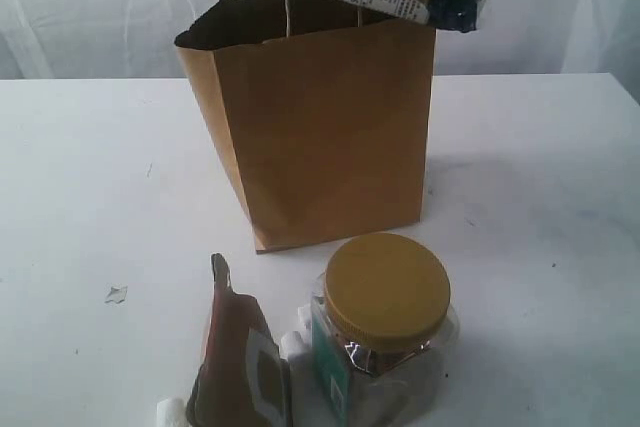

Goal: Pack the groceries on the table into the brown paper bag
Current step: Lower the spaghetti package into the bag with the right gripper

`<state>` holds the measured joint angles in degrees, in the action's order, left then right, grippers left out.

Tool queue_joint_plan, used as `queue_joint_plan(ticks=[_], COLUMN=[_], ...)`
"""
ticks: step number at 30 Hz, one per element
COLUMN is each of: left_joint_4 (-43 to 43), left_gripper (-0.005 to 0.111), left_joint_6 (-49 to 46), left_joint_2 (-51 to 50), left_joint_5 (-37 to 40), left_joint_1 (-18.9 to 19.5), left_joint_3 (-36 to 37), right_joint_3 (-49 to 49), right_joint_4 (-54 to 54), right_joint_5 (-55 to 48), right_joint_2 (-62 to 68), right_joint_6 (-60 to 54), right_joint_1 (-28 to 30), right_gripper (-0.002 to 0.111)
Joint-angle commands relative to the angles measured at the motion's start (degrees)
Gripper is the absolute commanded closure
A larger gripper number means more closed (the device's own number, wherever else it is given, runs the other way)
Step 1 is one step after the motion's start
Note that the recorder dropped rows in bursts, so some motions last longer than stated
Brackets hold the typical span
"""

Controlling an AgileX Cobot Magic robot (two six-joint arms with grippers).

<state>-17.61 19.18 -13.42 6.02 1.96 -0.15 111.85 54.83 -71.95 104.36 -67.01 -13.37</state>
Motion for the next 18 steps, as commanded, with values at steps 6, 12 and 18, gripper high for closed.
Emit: queue_joint_plan(ticks=[6, 12, 18], left_joint_4=[0.0, 0.0, 0.0], left_gripper=[0.107, 0.107, 0.107], left_joint_6=[0.1, 0.1, 0.1], left_joint_2=[0.2, 0.2, 0.2], left_joint_5=[0.0, 0.0, 0.0], left_joint_1=[-0.1, -0.1, -0.1], left_joint_3=[0.2, 0.2, 0.2], right_joint_3=[-0.4, -0.7, -0.7], right_joint_4=[-0.5, -6.6, -6.7], right_joint_5=[2.0, 2.0, 3.7], right_joint_2=[-0.9, -0.1, 0.1], right_joint_6=[0.9, -0.9, -8.5], right_joint_1=[-0.7, -1.5, -1.5], right_gripper=[0.108, 0.108, 0.108])
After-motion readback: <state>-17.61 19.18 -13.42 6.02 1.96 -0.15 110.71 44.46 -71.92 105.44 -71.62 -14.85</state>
